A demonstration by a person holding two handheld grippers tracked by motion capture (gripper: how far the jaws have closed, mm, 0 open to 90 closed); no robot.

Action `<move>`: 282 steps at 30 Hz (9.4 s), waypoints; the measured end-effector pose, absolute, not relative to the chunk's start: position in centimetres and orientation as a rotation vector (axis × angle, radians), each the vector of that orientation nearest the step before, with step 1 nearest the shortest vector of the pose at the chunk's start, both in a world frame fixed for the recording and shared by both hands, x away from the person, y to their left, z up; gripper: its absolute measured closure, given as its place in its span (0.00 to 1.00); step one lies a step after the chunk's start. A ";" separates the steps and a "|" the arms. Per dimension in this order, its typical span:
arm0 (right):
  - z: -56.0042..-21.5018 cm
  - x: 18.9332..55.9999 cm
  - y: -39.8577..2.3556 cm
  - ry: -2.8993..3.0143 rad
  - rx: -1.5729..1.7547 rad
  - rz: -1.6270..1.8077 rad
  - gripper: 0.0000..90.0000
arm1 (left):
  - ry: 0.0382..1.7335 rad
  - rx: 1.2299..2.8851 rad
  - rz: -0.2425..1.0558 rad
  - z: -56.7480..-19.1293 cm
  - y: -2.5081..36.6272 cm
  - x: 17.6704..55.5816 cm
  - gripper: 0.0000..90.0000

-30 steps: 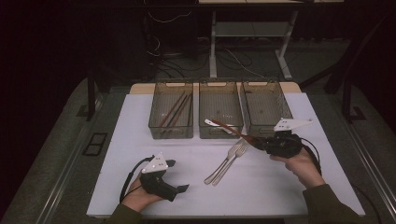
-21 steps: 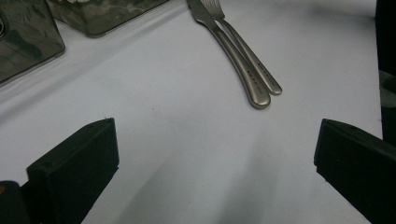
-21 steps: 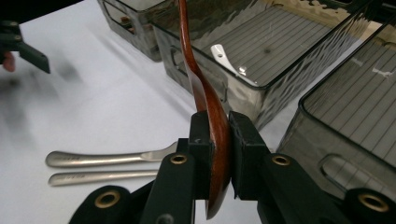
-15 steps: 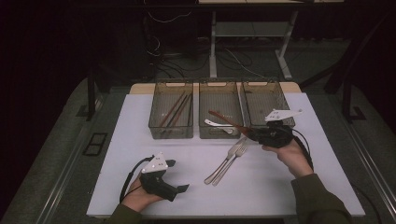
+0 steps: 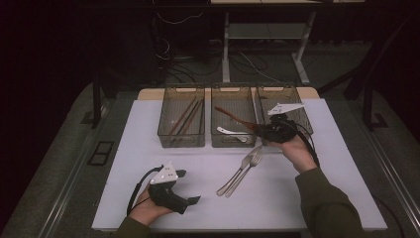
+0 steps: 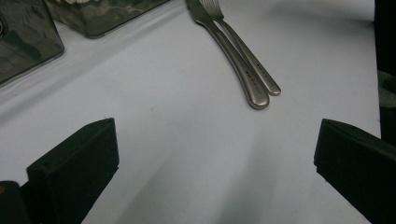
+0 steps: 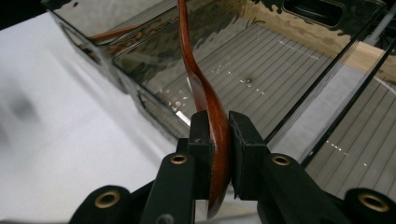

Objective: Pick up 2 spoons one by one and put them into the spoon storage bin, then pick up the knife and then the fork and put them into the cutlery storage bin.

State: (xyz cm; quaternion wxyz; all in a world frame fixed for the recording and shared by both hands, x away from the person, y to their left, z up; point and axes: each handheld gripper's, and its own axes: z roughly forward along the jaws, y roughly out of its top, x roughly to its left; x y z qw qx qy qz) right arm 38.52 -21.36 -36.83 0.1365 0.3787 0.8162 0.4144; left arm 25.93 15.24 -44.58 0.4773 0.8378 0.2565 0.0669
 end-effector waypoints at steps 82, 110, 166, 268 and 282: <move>-39.9 34.3 -22.4 2.444 1.080 1.236 0.72 | 0.632 2.044 0.165 -44.6 15.4 25.8 0.00; -43.1 37.7 -21.0 2.463 1.167 1.035 0.99 | 0.626 2.051 0.160 -44.6 15.3 25.9 0.00; -42.9 34.6 -24.1 2.659 1.091 0.843 0.99 | 0.634 2.039 0.159 -44.5 15.4 25.7 0.00; -41.8 27.9 -16.8 3.091 0.277 0.277 0.93 | 0.635 2.037 0.155 -44.6 15.3 25.7 0.00; -40.9 28.2 -19.0 3.068 0.373 0.490 0.93 | 0.634 2.034 0.157 -44.5 15.3 25.6 0.00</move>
